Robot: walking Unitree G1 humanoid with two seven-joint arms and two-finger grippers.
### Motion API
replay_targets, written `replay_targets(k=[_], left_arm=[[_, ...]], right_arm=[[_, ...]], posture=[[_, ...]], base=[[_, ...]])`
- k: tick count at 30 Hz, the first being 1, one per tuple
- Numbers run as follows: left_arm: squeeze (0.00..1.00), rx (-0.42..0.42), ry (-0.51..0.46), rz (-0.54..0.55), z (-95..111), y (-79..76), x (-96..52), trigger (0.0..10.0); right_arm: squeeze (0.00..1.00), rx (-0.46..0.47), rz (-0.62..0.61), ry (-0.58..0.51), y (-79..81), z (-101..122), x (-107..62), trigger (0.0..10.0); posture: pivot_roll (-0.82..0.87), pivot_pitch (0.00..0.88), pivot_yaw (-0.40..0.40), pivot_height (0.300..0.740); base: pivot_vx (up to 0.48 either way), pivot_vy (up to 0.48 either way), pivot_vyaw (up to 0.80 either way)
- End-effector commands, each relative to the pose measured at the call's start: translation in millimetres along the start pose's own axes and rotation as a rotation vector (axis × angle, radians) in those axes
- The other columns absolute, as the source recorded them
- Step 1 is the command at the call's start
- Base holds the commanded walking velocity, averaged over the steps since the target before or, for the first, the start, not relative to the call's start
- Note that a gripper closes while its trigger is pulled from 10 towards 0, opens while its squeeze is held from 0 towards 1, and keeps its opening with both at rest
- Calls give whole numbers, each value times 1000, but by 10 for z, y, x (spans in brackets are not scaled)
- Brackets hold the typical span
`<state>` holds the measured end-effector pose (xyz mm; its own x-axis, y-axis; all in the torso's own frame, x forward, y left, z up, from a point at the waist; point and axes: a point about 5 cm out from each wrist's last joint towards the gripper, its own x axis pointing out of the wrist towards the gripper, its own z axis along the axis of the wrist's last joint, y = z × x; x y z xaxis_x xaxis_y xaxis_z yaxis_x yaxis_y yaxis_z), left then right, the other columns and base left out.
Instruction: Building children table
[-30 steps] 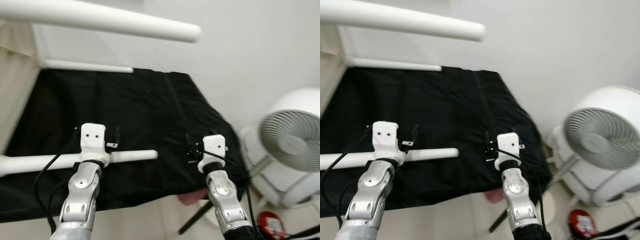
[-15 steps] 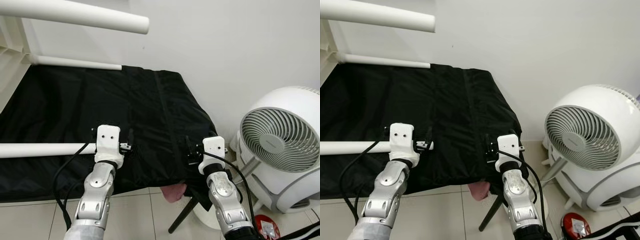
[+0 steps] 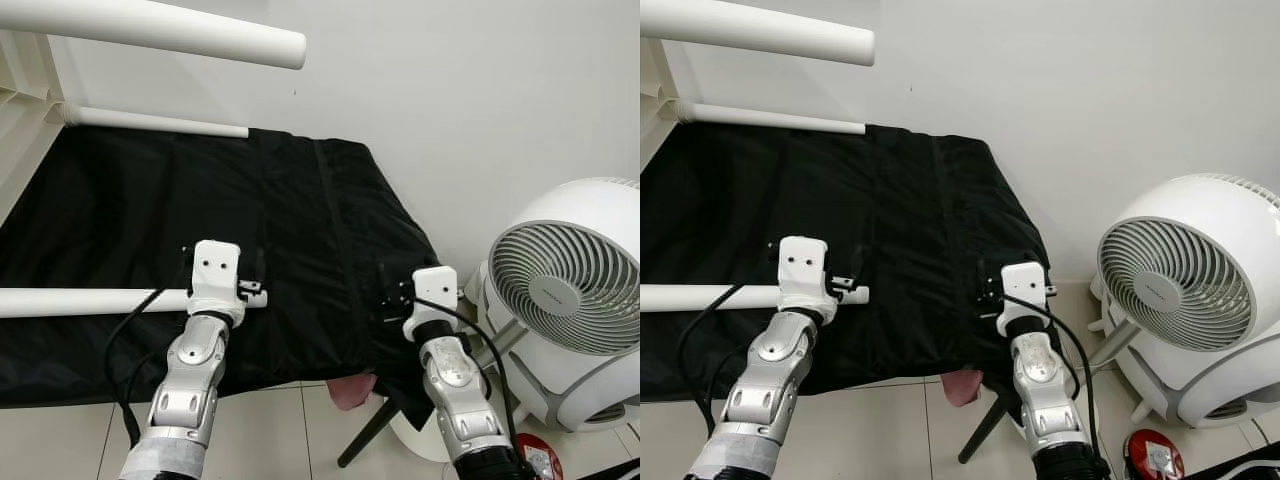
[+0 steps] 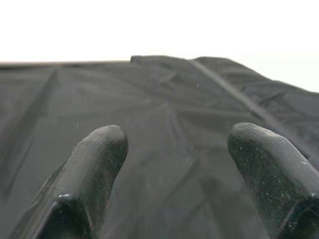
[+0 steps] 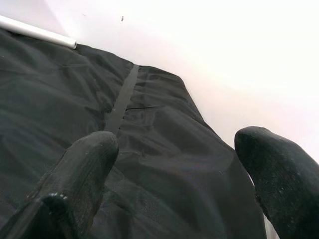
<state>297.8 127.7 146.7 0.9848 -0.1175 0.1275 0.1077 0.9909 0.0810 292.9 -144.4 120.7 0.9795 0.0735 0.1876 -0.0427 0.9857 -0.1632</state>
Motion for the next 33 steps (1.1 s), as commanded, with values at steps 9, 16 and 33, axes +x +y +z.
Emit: replay_targets(k=[9, 16, 33], left_arm=[[0, 6, -47, -59, 141, 27, 74, 10000], [0, 2, -51, -72, 151, 18, 121, 10000], [0, -24, -26, -30, 94, 121, 196, 10000]], right_arm=[[0, -43, 17, -9, -67, 6, 6, 10000], [0, -30, -5, -14, -96, -8, 27, 10000], [0, -10, -40, -40, -126, 20, 105, 10000]], posture=[[17, 0, -82, 740], [10, 0, -71, 740], [3, 0, -67, 740]], base=[[0, 0, 378], [0, 0, 571], [0, 83, 0]])
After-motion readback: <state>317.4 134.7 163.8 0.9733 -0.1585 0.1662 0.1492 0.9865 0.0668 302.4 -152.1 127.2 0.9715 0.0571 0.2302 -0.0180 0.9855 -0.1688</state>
